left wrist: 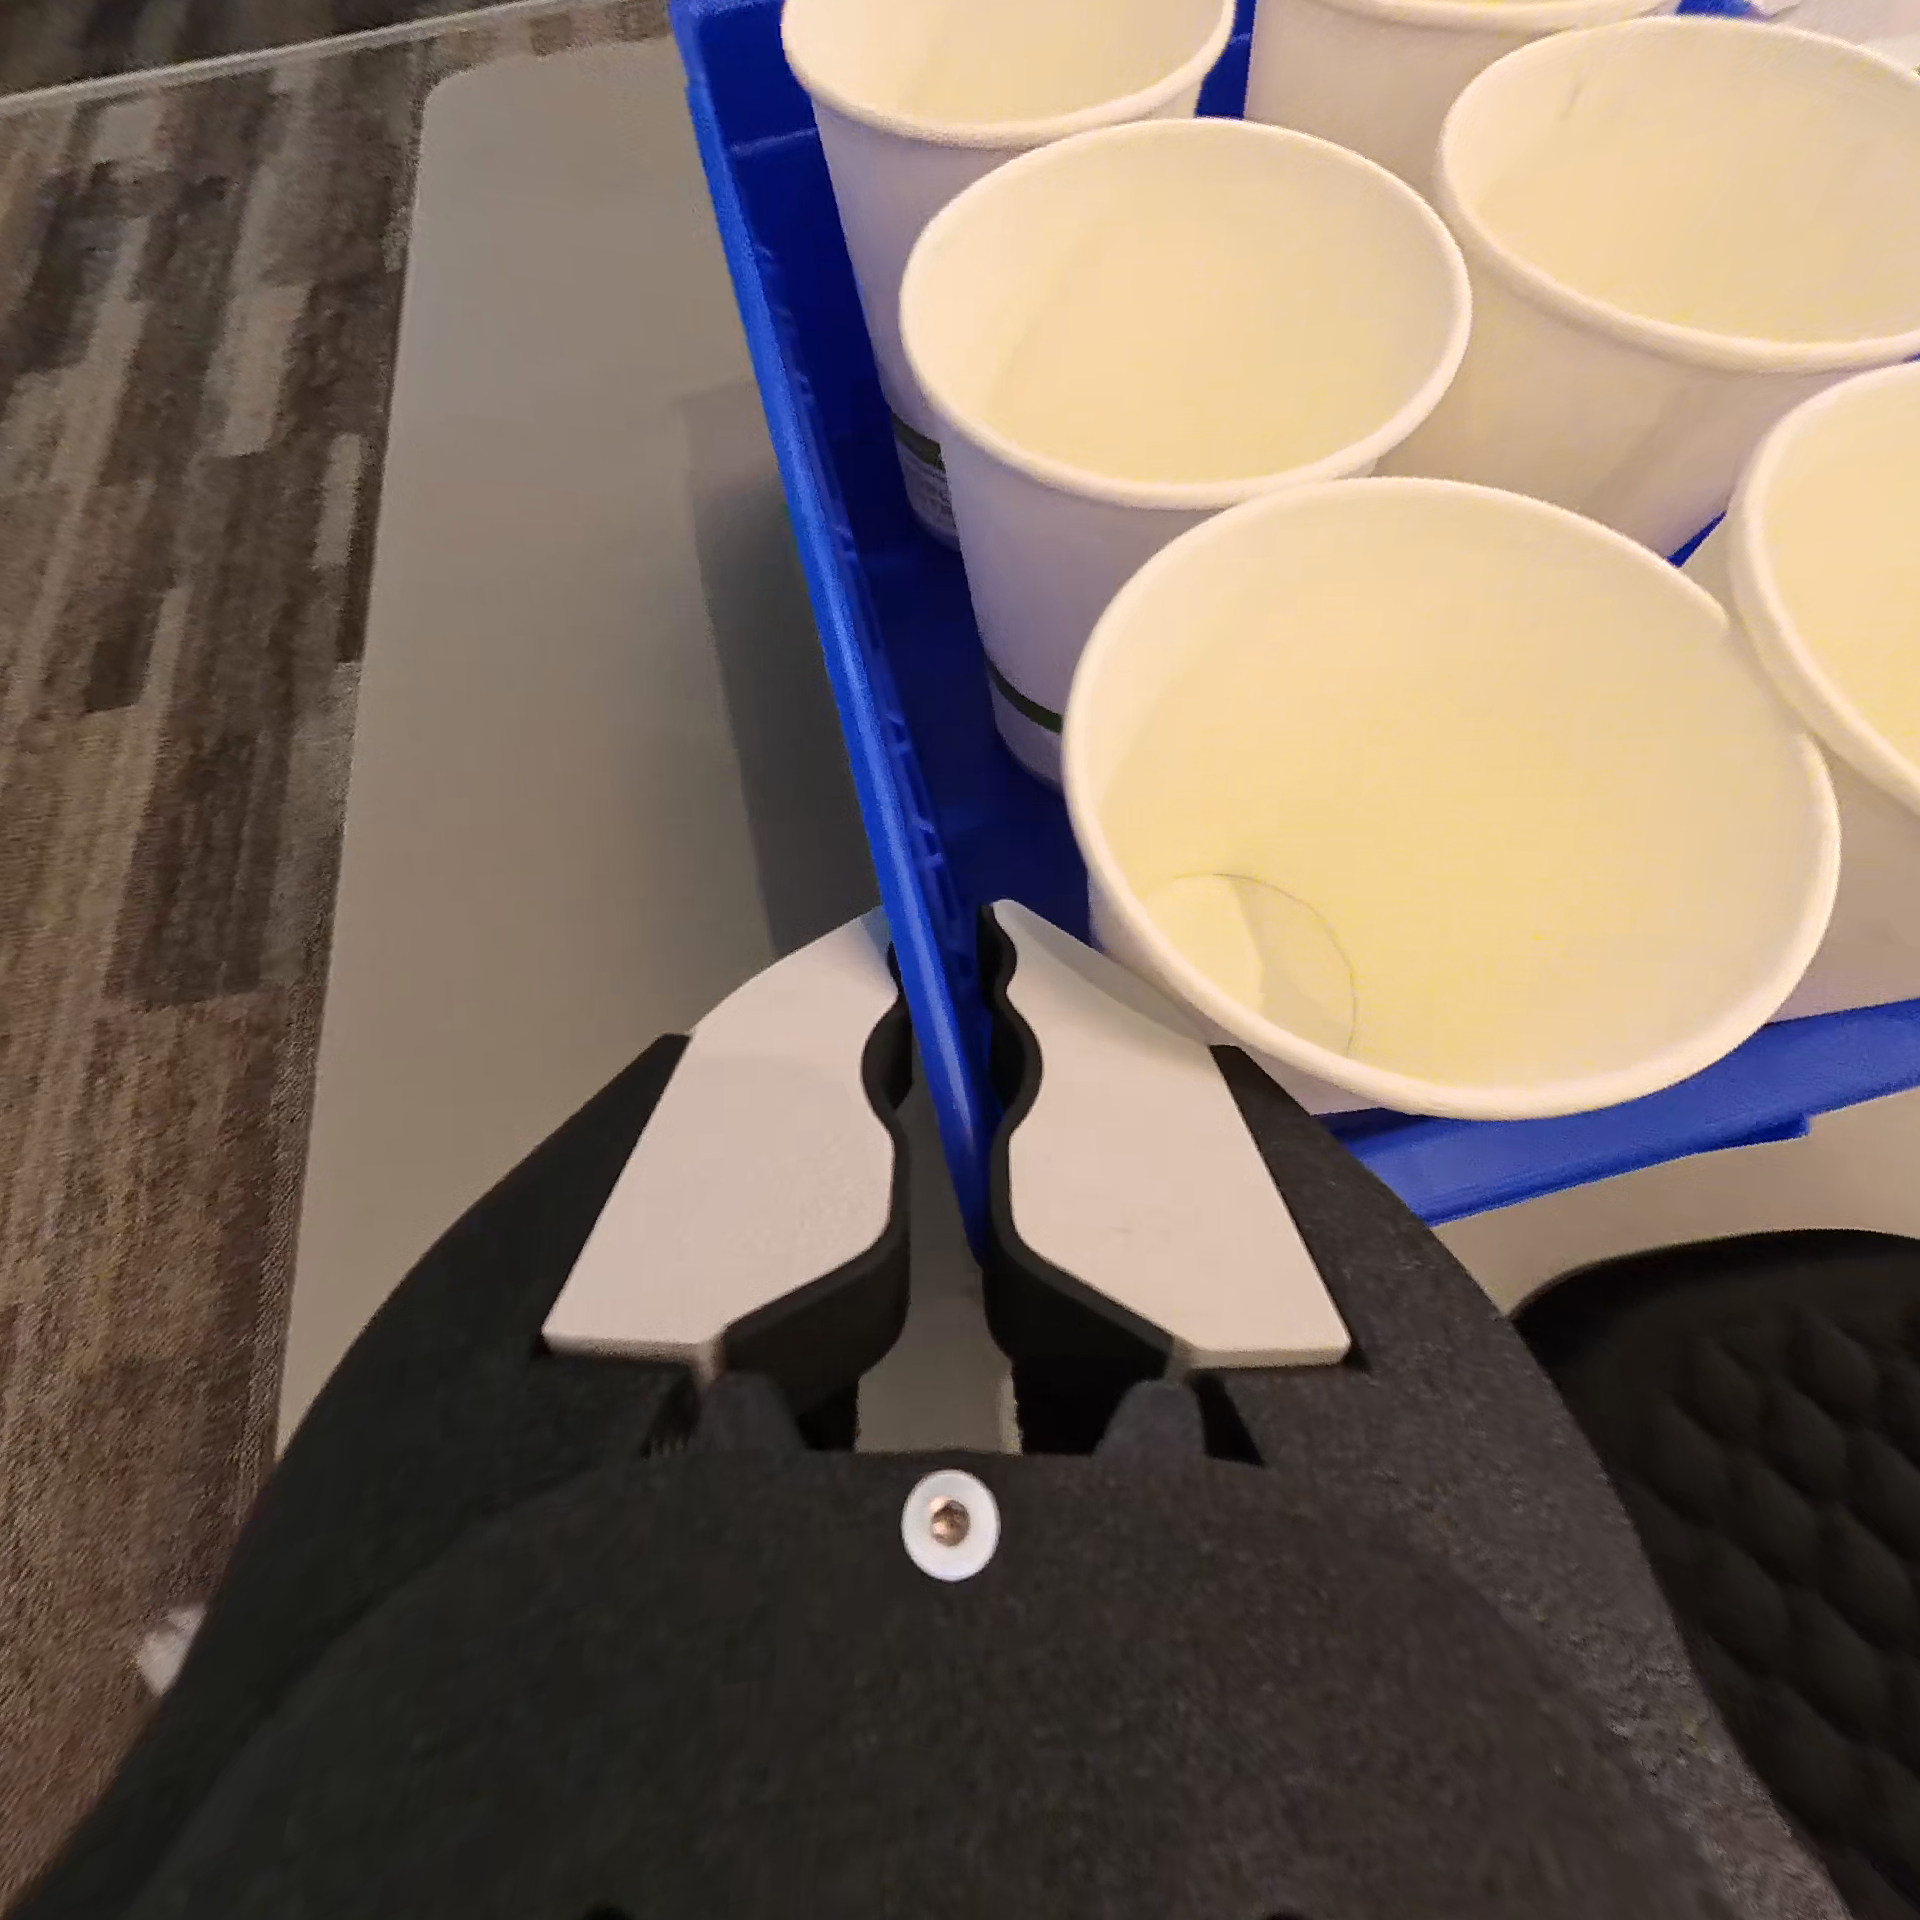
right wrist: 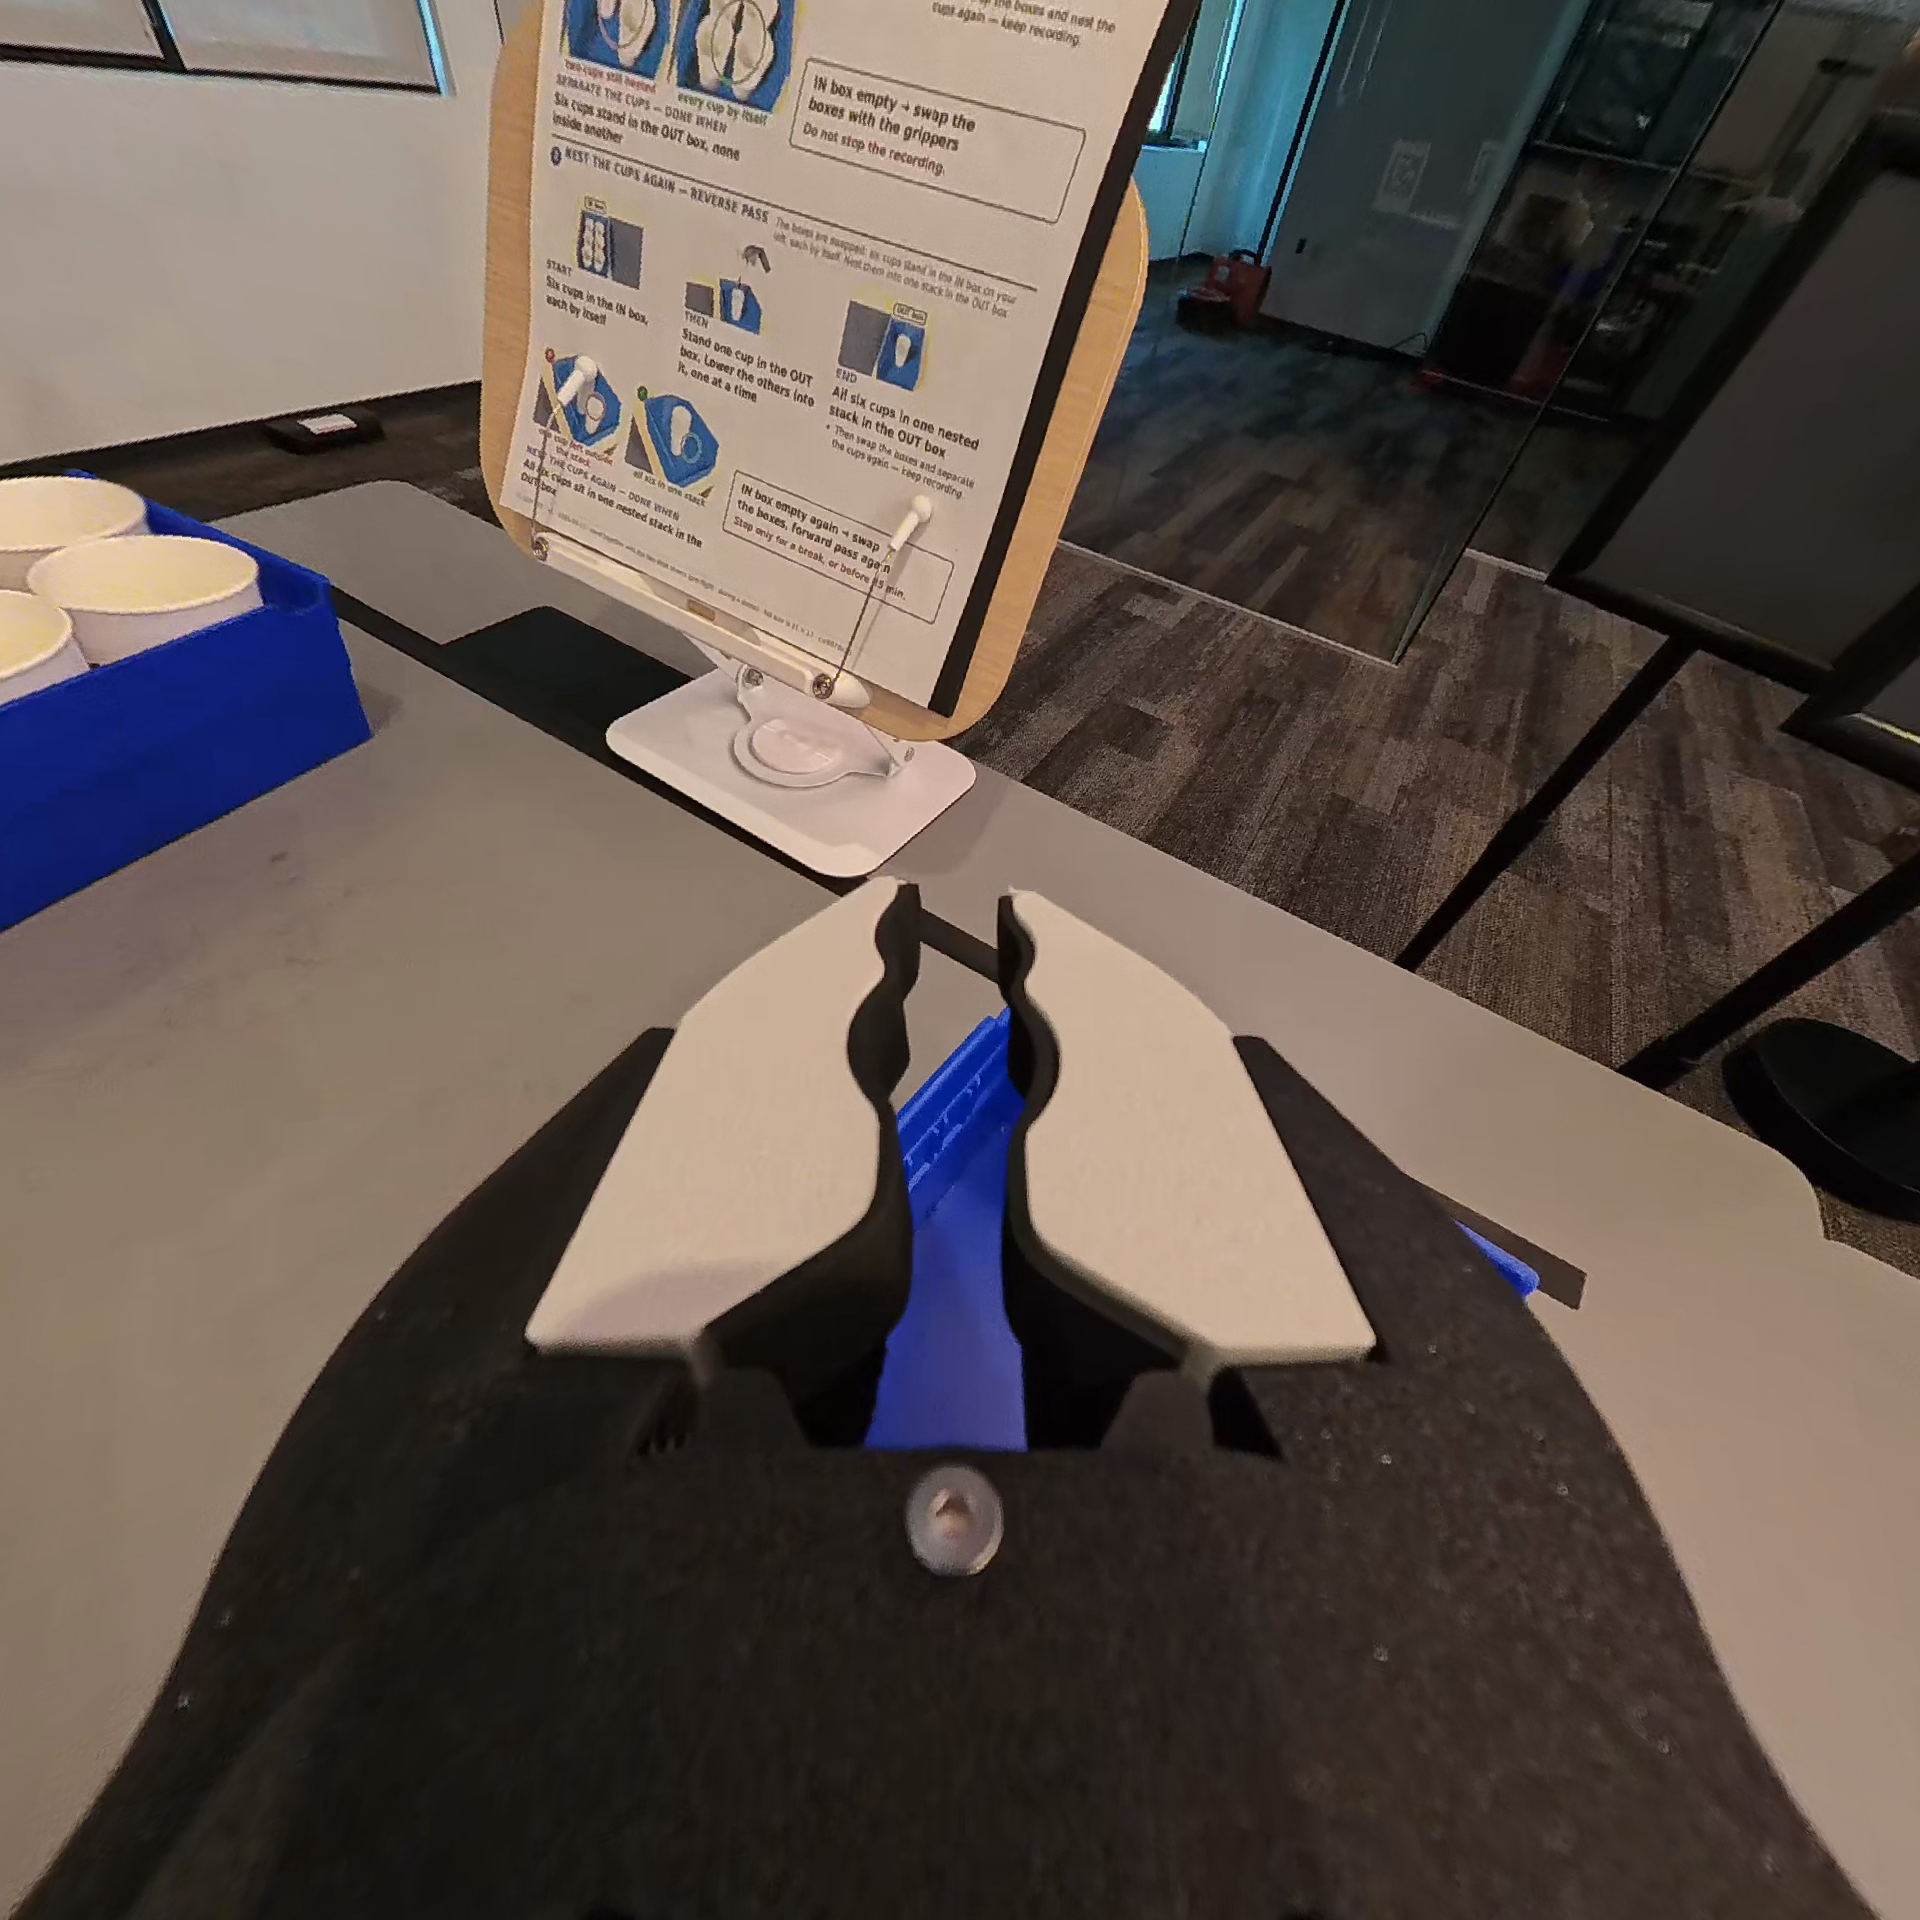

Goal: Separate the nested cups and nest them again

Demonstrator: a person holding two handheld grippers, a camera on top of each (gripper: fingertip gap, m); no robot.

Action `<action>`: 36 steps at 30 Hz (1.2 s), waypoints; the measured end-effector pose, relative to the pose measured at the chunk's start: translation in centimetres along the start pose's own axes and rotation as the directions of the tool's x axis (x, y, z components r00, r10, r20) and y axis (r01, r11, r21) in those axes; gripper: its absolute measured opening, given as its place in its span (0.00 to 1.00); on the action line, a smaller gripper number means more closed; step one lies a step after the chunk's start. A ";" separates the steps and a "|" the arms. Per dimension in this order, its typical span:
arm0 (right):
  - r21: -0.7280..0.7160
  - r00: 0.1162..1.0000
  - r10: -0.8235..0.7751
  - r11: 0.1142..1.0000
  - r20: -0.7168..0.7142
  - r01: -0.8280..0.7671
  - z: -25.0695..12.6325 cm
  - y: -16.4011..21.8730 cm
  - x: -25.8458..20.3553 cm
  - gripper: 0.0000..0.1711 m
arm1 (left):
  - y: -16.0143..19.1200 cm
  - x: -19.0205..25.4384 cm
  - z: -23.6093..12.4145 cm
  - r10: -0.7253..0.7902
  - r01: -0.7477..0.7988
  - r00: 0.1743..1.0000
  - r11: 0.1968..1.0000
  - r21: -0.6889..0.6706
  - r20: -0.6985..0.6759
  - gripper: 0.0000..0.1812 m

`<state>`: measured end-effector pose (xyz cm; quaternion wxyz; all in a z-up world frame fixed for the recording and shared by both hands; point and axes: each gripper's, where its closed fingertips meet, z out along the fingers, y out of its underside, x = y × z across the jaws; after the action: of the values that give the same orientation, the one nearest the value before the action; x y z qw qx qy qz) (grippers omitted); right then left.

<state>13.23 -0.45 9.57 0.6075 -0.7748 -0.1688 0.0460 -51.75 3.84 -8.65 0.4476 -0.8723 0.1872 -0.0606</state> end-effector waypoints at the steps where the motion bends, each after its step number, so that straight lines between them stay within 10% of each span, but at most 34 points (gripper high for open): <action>1: 0.001 1.000 0.001 1.000 0.002 -0.001 0.0 0.0 0.0 0.08 | -0.2 -0.1 0.2 0.005 -0.005 1.000 1.000 0.002 -0.012 0.05; 19: 0.056 0.994 0.106 0.993 0.033 -0.108 -0.2 0.2 1.0 0.14 | -1.1 -0.4 0.8 -0.120 0.123 0.991 0.991 0.058 -0.052 0.17; 36: 0.073 0.996 0.080 0.994 -0.042 -0.076 0.0 0.6 2.3 0.27 | -8.0 -1.9 -7.9 -0.085 0.047 0.993 0.918 0.394 0.079 0.34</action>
<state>15.54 0.13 9.31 0.6361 -0.7595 -0.1229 0.0582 -53.45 2.83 2.54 0.6188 -0.7730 0.1206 -0.0706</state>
